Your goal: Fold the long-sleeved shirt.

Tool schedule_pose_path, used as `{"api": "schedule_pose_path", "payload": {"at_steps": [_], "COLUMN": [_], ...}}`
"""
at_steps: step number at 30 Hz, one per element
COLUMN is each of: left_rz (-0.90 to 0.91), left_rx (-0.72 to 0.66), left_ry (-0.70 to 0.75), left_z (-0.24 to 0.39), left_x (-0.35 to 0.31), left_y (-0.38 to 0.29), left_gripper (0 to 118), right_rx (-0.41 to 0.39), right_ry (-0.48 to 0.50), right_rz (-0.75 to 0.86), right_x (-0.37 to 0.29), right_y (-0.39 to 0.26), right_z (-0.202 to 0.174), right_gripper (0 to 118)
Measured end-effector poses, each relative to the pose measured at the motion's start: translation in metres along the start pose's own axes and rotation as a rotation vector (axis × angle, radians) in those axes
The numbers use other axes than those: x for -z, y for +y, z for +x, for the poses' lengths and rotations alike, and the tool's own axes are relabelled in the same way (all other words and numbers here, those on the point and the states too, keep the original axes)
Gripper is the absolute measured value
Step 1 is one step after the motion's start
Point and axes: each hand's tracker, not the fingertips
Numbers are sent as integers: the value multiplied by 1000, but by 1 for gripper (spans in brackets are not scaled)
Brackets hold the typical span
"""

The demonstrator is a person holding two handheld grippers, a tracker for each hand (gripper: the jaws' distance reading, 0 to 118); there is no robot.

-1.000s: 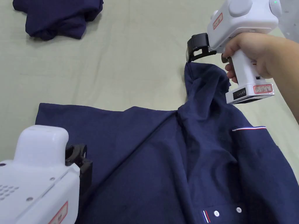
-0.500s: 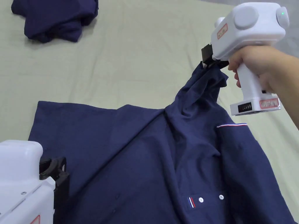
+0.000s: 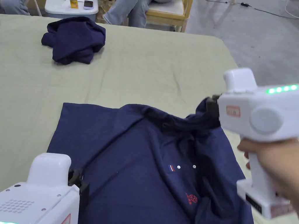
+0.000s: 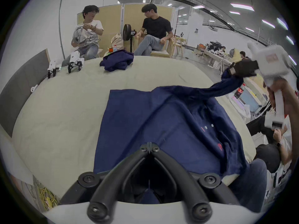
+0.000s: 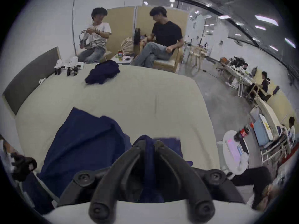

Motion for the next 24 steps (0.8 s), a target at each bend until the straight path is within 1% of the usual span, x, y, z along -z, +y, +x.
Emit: {"api": "schedule_pose_path", "payload": {"at_steps": [4,6,8,9,10,11,13,14,15,16,17,18,19,20,22,24], "left_rz": [-25,-38,-51,-57,-61,-60,-57,-56,-54,-53,-49,-39,-30,-20,20,38], "left_rx": [-3,-1,4,2,3,5,6,2,-3,-3,2,12,27,38,56,62], "left_ry": [-9,-6,-4,2,2,5,20,23,27,28,28,31,38,43,31,14], "left_z": [-3,-4,-7,-8,-9,-11,-12,-13,-14,-15,-13,-13,-12,-11,-6,-2], "left_x": [-15,-19,-23,-23,-24,-25,-26,-25,-25,-25,-24,-24,-25,-26,-29,-29], "left_y": [-27,-37,-46,-50,-53,-56,-61,-62,-63,-63,-62,-61,-58,-55,-50,-48], "left_gripper": [0,0,0,0,0,0,0,0,0,0,0,0,0,0,0,0], "right_rx": [107,143,106,108,118,119,117,128,158,193,219,232,231,211,153,134], "right_ry": [-9,-40,-31,-18,-5,-28,-26,-20,-1,24,48,66,79,91,71,46], "right_rz": [-7,-60,-174,-230,-245,-257,-241,-244,-249,-235,-199,-153,-87,-41,-40,-52], "right_x": [-30,-26,-3,7,16,22,28,28,26,15,5,-7,-24,-39,-66,-90], "right_y": [-86,-123,-159,-170,-182,-188,-190,-187,-182,-173,-166,-161,-153,-148,-141,-141], "right_z": [-32,-47,-60,-64,-66,-68,-67,-63,-59,-52,-46,-42,-38,-35,-37,-46], "right_gripper": [11,11,11,11,11,11,11,13,25,53,84,105,115,114,114,114]}}
